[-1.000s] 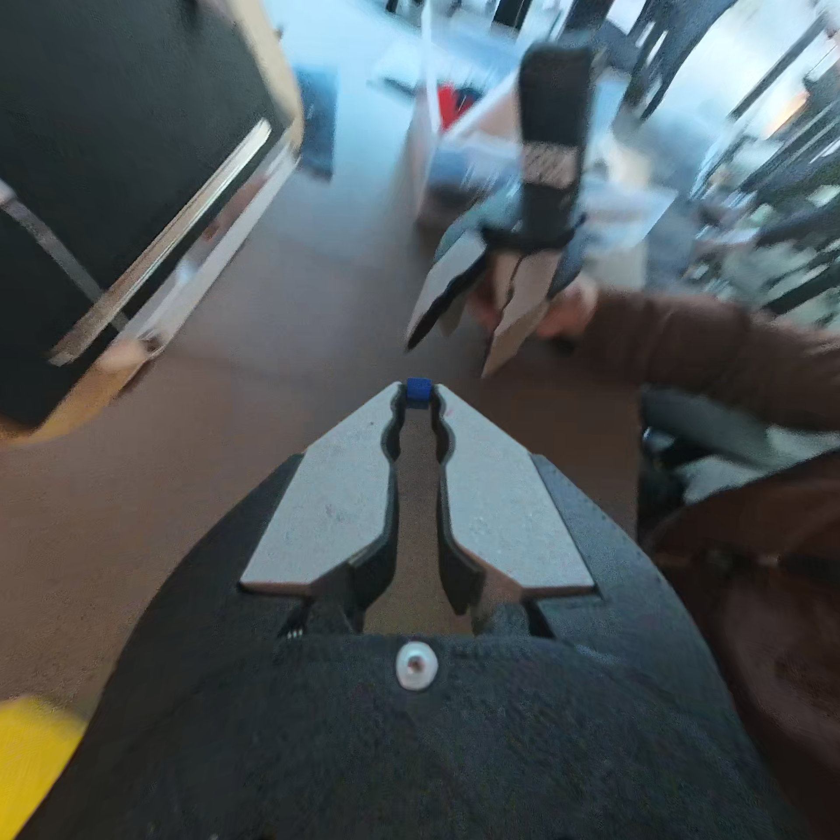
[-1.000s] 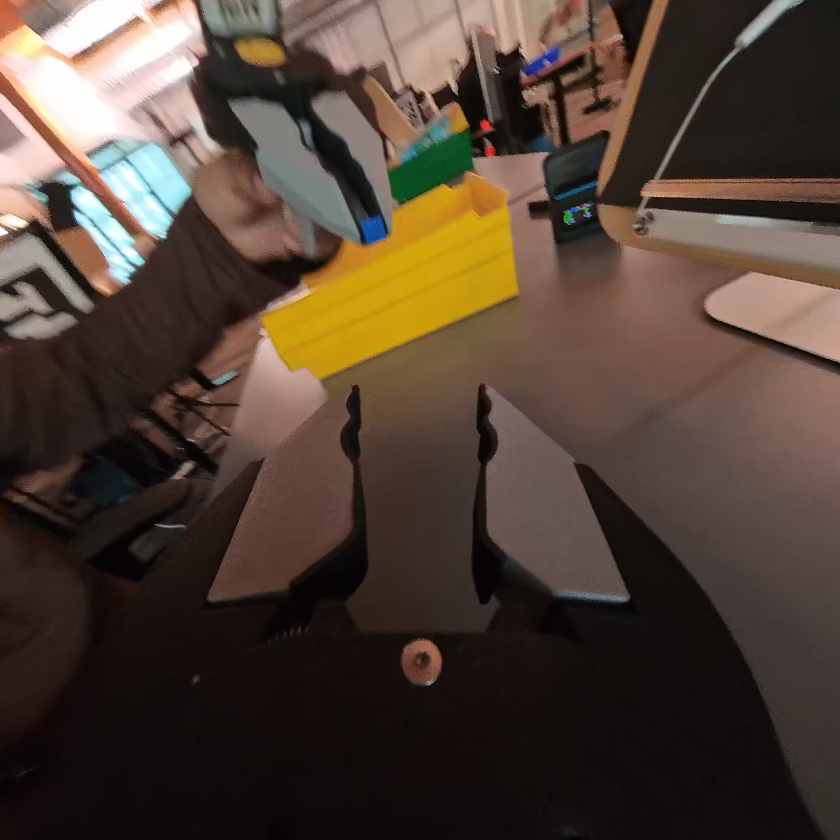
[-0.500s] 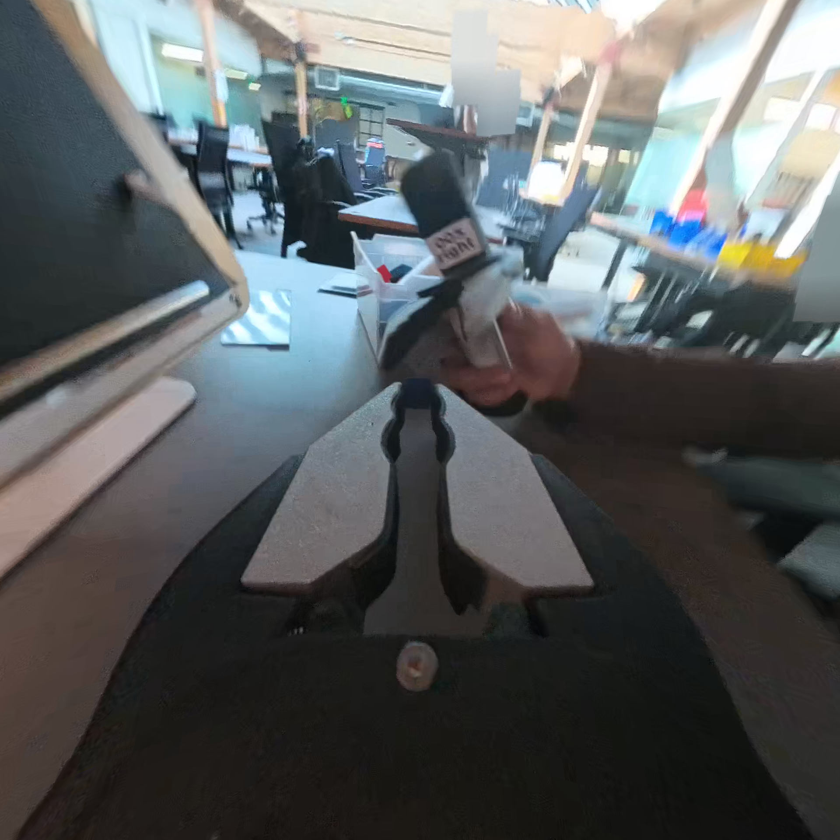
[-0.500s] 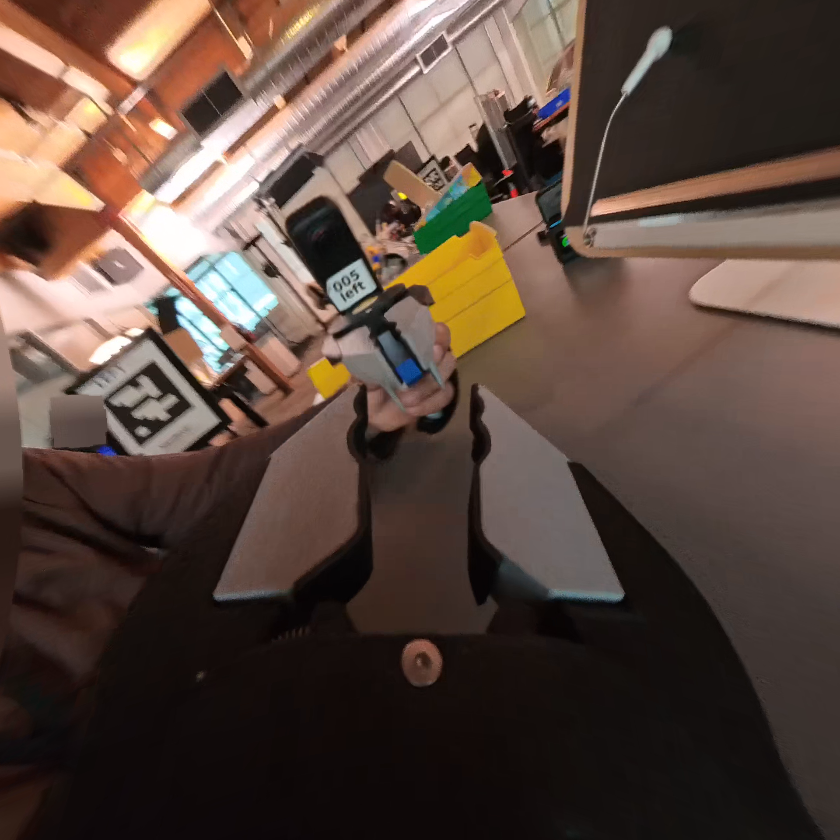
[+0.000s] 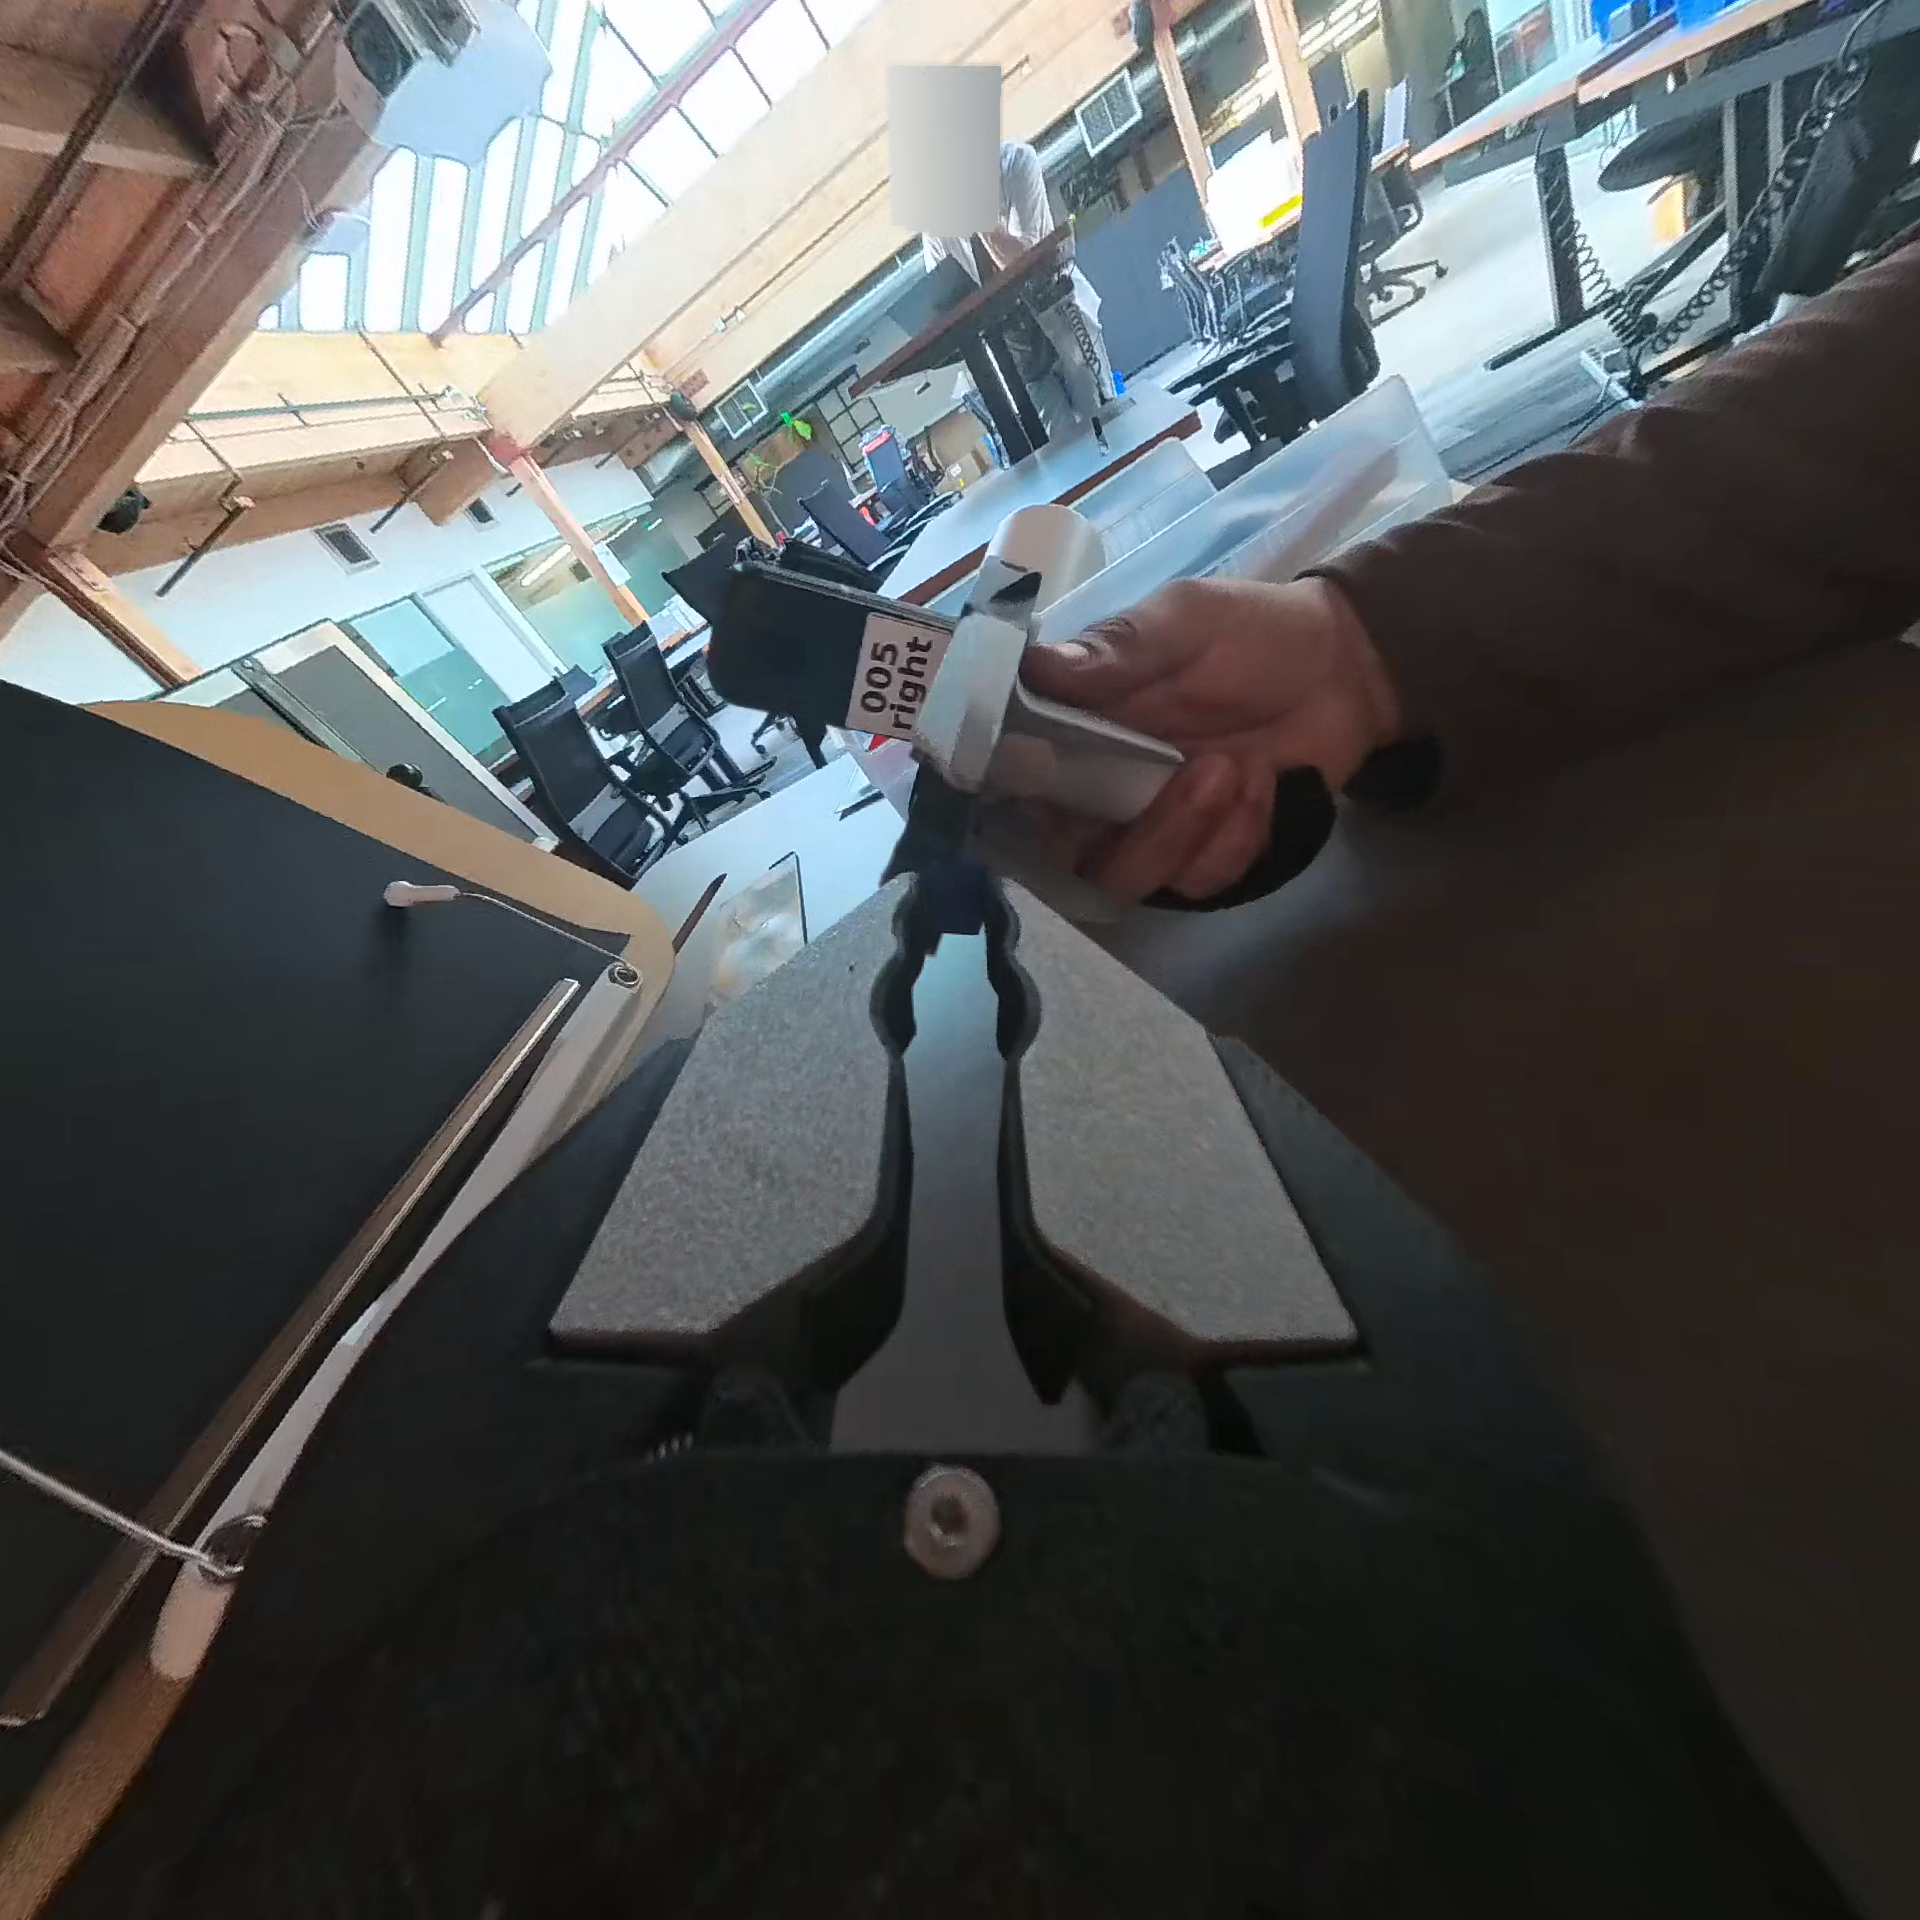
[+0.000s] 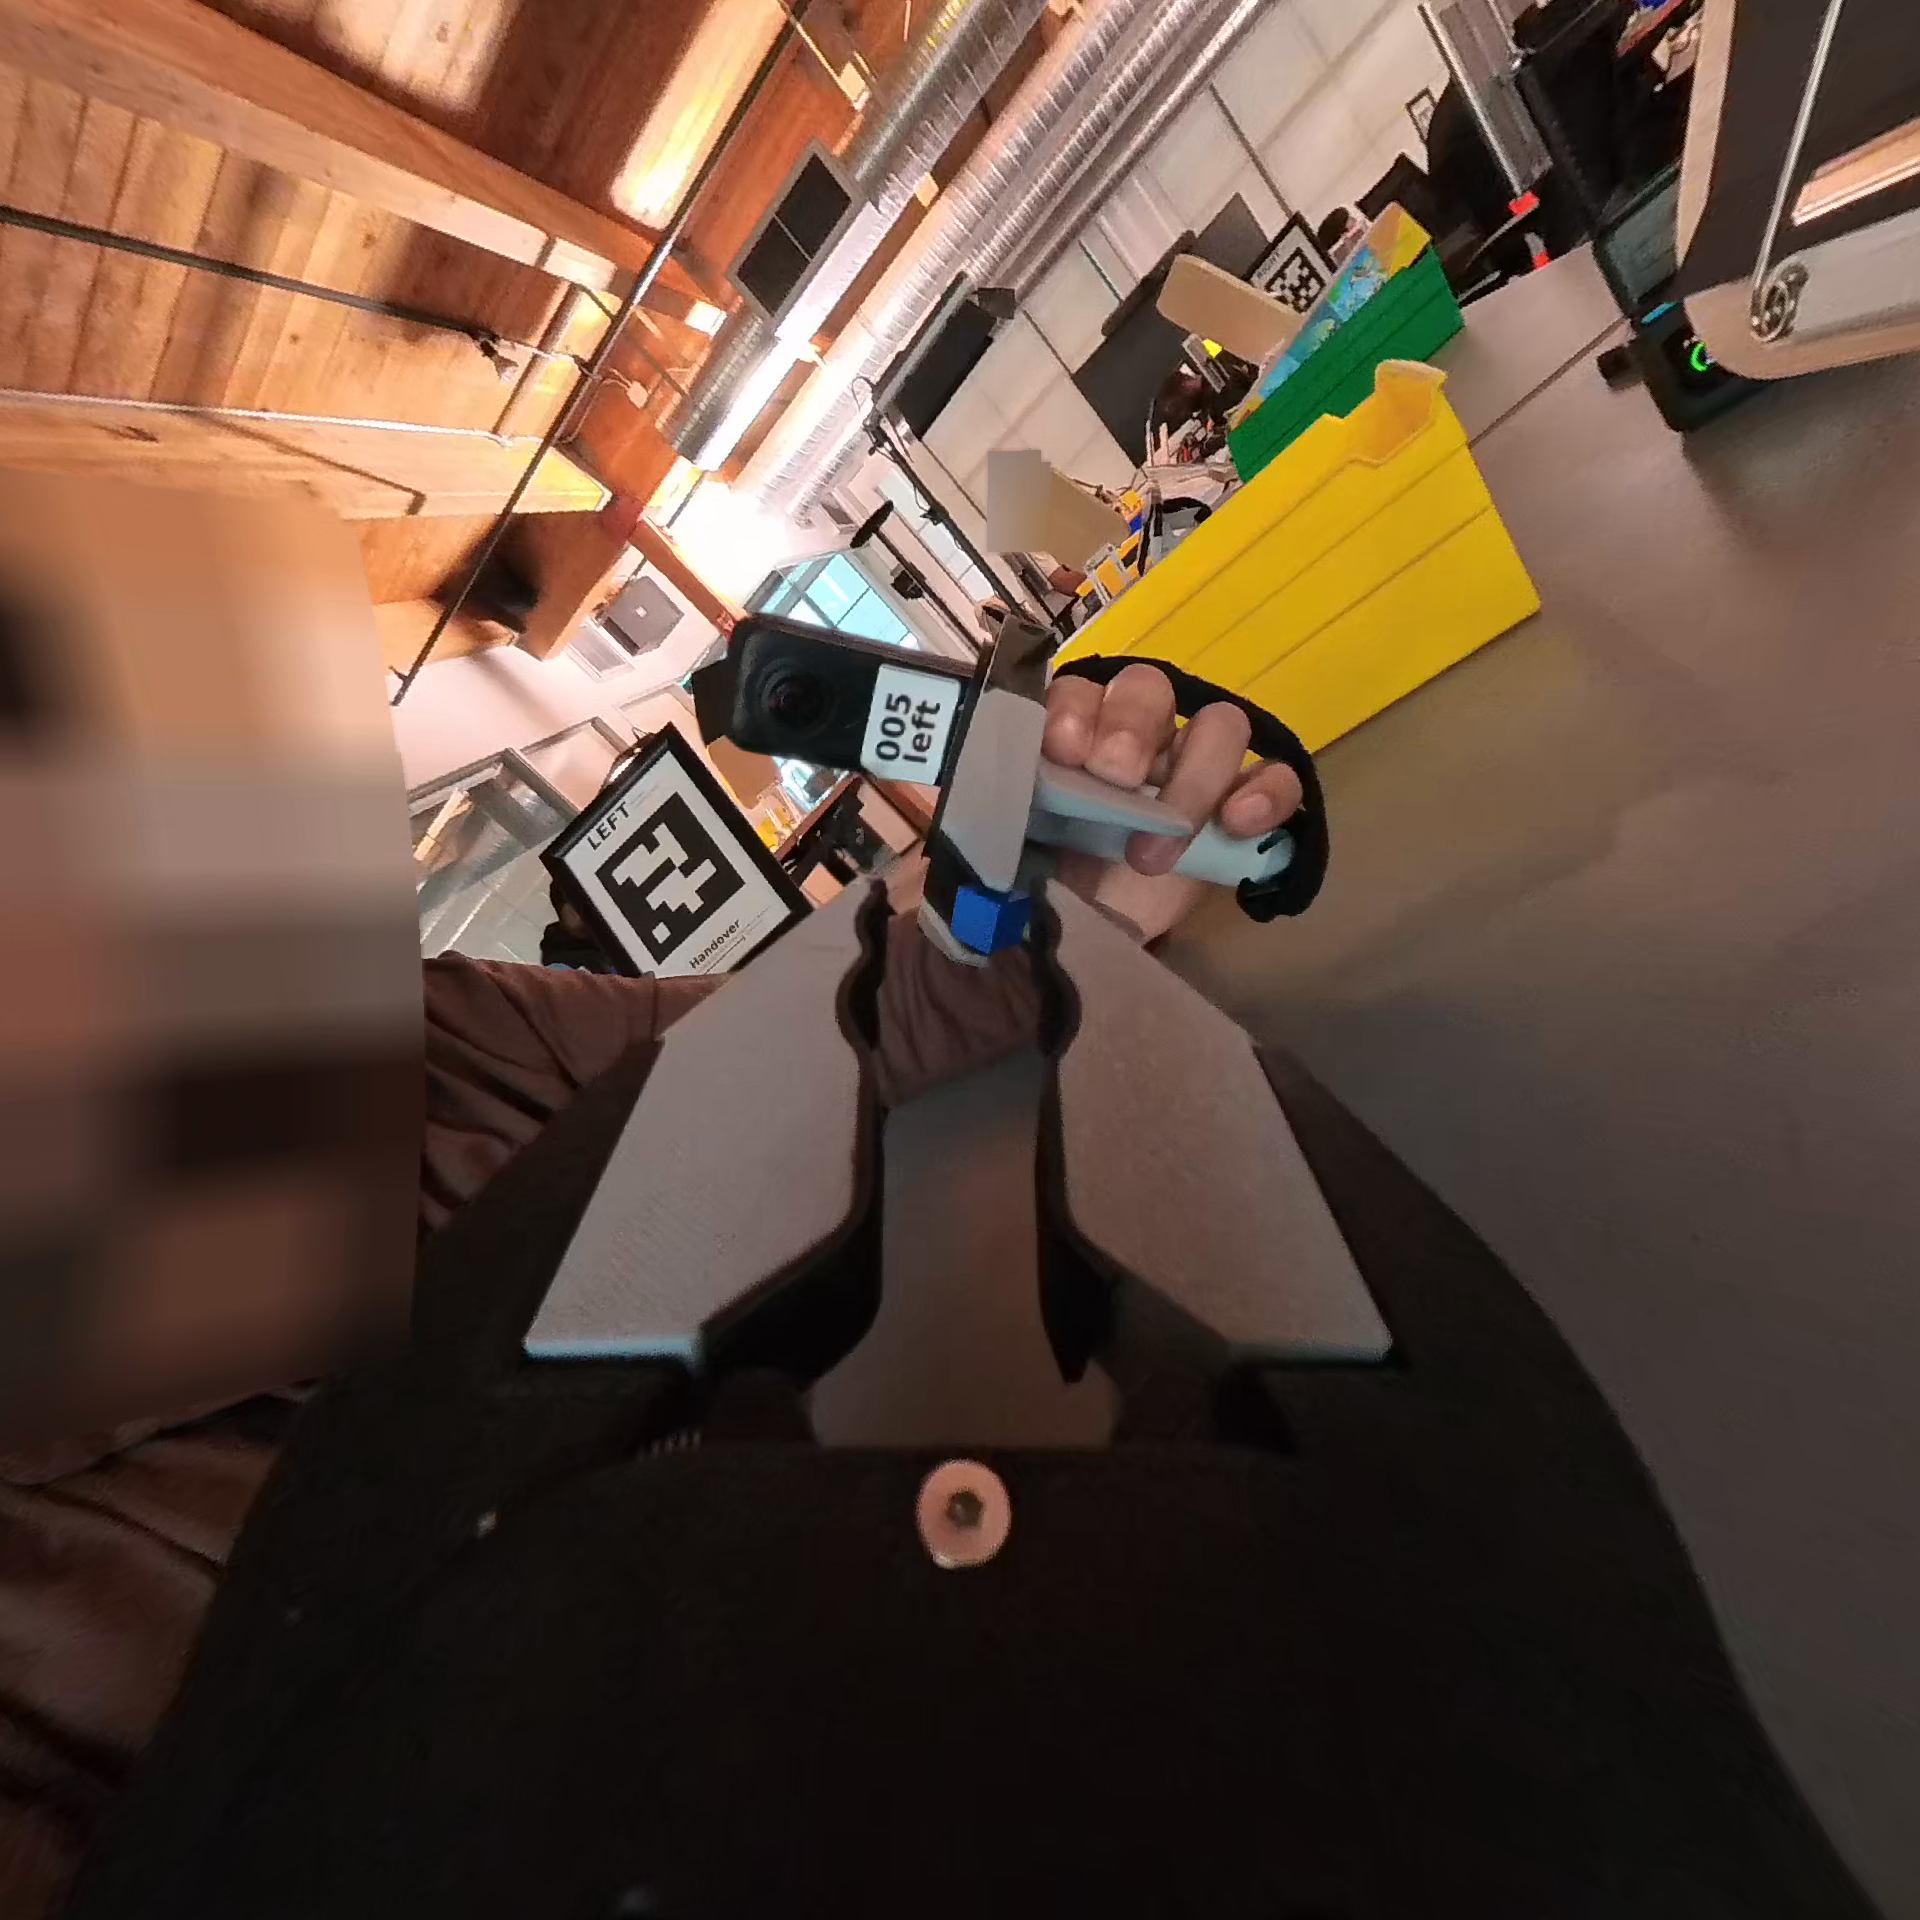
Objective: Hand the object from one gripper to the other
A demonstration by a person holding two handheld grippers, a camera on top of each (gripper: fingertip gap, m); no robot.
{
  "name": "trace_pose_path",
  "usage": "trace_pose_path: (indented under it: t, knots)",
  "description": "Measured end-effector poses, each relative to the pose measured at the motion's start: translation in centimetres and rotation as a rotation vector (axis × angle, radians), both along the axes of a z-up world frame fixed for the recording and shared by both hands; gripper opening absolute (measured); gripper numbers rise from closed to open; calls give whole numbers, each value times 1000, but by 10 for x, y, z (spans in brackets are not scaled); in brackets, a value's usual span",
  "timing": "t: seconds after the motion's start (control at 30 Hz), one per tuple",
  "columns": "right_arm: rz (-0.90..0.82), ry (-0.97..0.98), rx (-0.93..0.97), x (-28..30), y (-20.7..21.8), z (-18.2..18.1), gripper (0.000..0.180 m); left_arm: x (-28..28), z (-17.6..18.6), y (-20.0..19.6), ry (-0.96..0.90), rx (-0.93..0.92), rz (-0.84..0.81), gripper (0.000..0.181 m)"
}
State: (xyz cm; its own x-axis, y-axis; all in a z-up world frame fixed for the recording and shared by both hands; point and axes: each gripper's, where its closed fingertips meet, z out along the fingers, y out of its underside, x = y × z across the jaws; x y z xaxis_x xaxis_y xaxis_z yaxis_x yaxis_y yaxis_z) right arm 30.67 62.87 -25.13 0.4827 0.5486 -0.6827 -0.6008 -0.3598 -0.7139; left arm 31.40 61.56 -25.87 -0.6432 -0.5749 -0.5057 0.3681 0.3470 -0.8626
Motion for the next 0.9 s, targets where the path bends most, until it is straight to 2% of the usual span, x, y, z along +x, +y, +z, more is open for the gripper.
trace_pose_path:
  t: [0.07,0.17,0.37,0.4,0.43,0.6,0.77,0.9]
  knots:
    - [2,-6,-15,-1,1,-3,24,1,-2,0,-2,13,9,7]
    - [-2,-48,-58,-3,4,-12,12,3,-2,2,-11,32,34,7]
    - [-119,-190,-93,10,9,-21,11,13,-13,9,31,65,113,8]
    - [-172,-245,-111,16,12,-25,11,14,-17,10,66,61,112,15]
    - [-254,-340,-135,26,14,-32,11,16,-22,11,118,52,110,22]
    - [-513,-842,-130,49,13,-32,10,23,-36,19,326,-61,116,30]
    - [-633,-1281,-39,45,15,-26,11,25,-34,21,529,-249,98,32]
    - [-681,-1526,-10,47,18,-30,11,19,-21,23,665,-414,16,23]
